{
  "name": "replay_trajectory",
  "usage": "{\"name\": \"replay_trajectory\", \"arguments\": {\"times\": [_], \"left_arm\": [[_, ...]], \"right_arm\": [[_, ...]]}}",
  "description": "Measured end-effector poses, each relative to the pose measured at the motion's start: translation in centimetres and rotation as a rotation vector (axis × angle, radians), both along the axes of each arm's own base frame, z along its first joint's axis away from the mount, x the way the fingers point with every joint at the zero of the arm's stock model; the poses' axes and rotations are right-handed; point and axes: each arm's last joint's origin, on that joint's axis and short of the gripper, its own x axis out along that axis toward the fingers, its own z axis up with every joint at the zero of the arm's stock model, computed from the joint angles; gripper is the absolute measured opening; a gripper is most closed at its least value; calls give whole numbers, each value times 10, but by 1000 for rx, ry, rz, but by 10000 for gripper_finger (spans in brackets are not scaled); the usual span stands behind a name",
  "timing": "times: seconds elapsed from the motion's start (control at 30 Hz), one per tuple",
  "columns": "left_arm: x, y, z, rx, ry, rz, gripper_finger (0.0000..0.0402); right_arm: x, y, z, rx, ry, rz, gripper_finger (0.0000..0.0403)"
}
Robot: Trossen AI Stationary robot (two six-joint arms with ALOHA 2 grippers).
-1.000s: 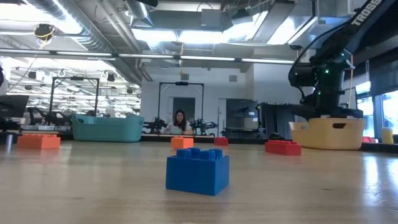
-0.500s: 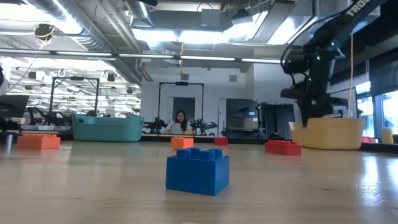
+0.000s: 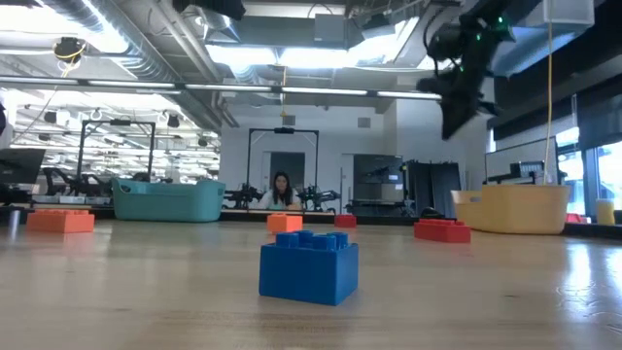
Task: Sort & place blocks by color
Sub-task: Put the orange game piece into the yellow bin
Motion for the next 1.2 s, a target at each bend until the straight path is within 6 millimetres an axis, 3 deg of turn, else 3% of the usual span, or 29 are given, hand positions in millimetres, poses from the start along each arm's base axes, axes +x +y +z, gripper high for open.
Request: {"name": "replay_trajectory", "arguments": {"times": [0.33, 0.47, 0.57, 0.87, 1.1, 1.2], "left_arm": [[-8, 13, -12, -273, -3, 184, 129], [-14, 16, -20, -413, 63, 206, 138], [-14, 18, -21, -381, 93, 179, 136], [-14, 21, -20, -456, 52, 229, 136], [-21, 20, -28, -560, 172, 189, 138], [-24, 18, -31, -545, 264, 75, 138]], "right_arm": [[15, 8, 43, -114, -73, 99, 12], [19, 11, 51, -137, -87, 126, 5], [21, 13, 57, -152, -100, 137, 2], [24, 16, 61, -171, -102, 171, 13], [26, 18, 62, -116, -169, 244, 6], [28, 21, 62, -83, -220, 364, 4]]}}
